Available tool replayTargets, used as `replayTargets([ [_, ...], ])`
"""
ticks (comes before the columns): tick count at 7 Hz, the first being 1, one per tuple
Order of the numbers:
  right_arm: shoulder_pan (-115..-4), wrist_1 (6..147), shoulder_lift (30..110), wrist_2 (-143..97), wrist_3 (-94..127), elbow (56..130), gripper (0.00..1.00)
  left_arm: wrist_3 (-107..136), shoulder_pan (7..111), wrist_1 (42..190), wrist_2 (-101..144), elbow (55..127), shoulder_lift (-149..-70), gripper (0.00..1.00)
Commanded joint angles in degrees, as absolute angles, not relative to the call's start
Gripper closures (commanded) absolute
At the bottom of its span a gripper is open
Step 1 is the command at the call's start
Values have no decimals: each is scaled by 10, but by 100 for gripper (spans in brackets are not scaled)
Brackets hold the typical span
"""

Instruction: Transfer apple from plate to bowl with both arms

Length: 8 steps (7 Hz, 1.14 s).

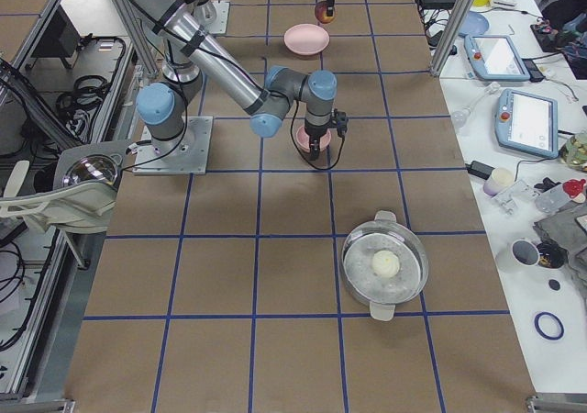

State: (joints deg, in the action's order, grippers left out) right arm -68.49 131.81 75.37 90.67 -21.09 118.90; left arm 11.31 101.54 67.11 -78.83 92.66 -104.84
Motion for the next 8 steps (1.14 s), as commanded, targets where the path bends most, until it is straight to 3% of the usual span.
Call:
replayTargets([
  [1, -685, 1312, 751, 905, -210, 1171, 100, 181, 1057, 633, -756, 927, -1057, 99],
  [5, -720, 1225, 754, 801, -174, 1125, 100, 185, 1065, 618, -749, 932, -1060, 99],
  [8, -884, 1236, 752, 797, 30, 1125, 100, 177, 1066, 627, -751, 936, -1042, 100],
])
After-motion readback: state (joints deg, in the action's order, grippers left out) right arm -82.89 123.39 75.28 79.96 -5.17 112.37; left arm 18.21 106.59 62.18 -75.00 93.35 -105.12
